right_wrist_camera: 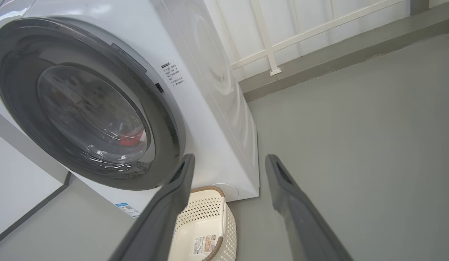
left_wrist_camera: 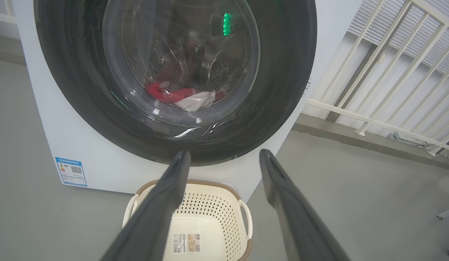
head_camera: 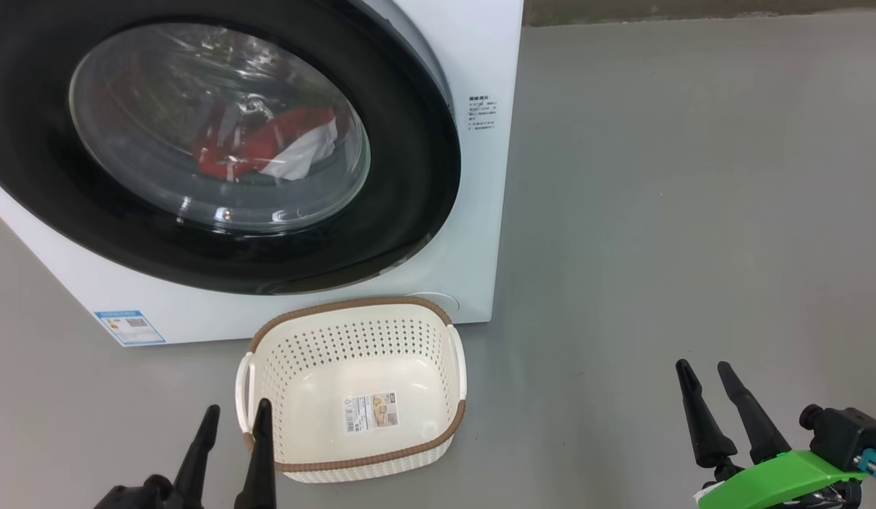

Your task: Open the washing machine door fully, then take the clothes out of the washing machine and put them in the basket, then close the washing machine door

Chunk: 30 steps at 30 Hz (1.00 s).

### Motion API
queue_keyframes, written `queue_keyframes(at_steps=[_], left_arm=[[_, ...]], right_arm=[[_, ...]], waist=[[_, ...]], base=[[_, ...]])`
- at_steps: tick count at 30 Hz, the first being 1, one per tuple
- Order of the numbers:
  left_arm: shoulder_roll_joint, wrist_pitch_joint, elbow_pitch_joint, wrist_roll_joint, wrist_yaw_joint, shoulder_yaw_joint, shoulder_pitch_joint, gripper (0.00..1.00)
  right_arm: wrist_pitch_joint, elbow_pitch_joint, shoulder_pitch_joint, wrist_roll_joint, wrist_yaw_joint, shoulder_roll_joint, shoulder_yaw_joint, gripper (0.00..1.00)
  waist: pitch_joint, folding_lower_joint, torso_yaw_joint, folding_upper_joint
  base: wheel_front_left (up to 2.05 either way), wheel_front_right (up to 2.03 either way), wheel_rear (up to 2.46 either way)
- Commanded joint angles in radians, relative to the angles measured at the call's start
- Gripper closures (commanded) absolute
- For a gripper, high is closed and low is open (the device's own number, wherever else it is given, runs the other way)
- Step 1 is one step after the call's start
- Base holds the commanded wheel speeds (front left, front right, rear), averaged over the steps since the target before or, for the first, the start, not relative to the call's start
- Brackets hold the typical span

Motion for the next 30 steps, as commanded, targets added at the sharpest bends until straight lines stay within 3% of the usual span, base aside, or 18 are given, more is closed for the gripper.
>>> queue_keyframes(at_steps=[1, 15, 30], left_arm=[[0.013, -0.015, -0.019, 0.030, 0.004, 0.024, -0.011, 0.00], [0.017, -0.057, 0.005, 0.146, 0.012, 0.033, -0.013, 0.00], [0.017, -0.058, 0.007, 0.146, 0.023, 0.034, -0.016, 0.00]], right_arm=[[-0.016, -0.029, -0.002, -0.026, 0.001, -0.024, 0.011, 0.00], [-0.057, -0.029, 0.019, -0.170, 0.001, -0.026, -0.028, 0.00], [-0.058, -0.027, 0.029, -0.179, 0.001, -0.018, -0.065, 0.00]], waist=[[0.002, 0.0000, -0.001, 0.0000], [0.017, 0.0000, -0.003, 0.0000], [0.017, 0.0000, 0.000, 0.0000]], base=[[0.00, 0.00, 0.00], [0.00, 0.00, 0.00], [0.00, 0.00, 0.00]])
